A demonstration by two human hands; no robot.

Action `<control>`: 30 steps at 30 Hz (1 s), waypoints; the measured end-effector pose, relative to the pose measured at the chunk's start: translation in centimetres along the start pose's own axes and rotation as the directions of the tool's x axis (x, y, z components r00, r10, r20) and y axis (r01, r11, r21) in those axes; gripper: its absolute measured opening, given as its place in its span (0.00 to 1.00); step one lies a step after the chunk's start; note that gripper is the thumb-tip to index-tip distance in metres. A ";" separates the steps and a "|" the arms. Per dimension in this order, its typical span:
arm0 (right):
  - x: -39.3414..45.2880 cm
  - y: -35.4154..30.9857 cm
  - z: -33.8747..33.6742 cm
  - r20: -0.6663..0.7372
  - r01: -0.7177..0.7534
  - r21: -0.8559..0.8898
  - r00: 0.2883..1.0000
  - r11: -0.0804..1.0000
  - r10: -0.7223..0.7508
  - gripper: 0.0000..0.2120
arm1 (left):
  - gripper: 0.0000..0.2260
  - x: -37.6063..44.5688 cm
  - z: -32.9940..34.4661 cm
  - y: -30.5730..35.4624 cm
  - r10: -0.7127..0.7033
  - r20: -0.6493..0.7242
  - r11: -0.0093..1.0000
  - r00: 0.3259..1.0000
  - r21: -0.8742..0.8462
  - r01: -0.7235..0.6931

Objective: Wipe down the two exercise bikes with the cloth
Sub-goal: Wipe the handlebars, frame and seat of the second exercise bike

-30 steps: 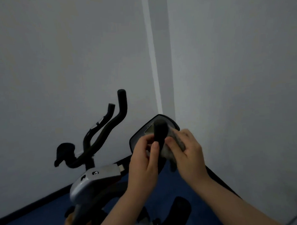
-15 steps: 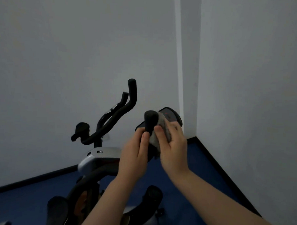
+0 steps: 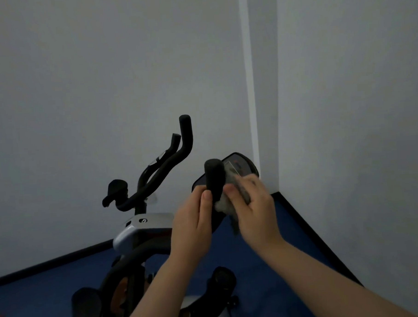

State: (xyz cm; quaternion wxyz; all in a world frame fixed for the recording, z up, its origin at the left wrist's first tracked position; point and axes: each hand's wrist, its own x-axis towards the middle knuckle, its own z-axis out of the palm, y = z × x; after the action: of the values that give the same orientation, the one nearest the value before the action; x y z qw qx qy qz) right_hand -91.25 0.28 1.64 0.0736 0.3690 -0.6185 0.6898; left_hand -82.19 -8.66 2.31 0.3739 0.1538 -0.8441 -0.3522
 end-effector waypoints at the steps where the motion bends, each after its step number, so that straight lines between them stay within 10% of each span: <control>1: 0.8 -0.7 0.0 -0.038 0.020 0.009 0.999 1.000 -0.019 0.19 | 0.15 0.0 -0.1 0.0 0.004 0.006 1.000 1.000 -0.008 -0.004; 11: 0.0 -0.8 0.4 -0.040 -0.012 0.014 0.999 1.000 0.013 0.04 | 0.13 0.6 -1.3 -0.5 -0.046 0.139 0.964 0.989 -0.254 0.080; 13: 2.1 -2.6 0.5 -0.093 0.082 -0.057 0.992 0.995 -0.087 0.13 | 0.14 0.7 -1.3 -0.7 -0.040 0.152 0.955 0.988 -0.285 0.082; 19: 5.2 -4.9 -2.7 0.265 0.314 -0.349 0.937 0.883 -0.229 0.19 | 0.16 0.8 -1.5 -1.2 -0.044 0.198 0.939 0.979 -0.327 0.109; 26: 5.2 -6.7 -1.3 0.317 0.373 -0.388 0.913 0.843 -0.258 0.17 | 0.13 0.5 -1.6 -1.3 -0.038 0.205 0.939 0.978 -0.327 0.105; 30: 2.8 -4.0 -1.8 0.030 0.228 -0.341 0.972 0.912 -0.232 0.16 | 0.13 0.4 -1.8 -1.5 -0.030 0.229 0.935 0.973 -0.337 0.108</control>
State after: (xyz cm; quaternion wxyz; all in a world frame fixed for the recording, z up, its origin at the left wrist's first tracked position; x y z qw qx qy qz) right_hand -91.81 1.82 6.61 0.2207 0.4169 -0.6808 0.5603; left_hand -81.14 -10.82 2.32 0.2864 0.0752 -0.7990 -0.5233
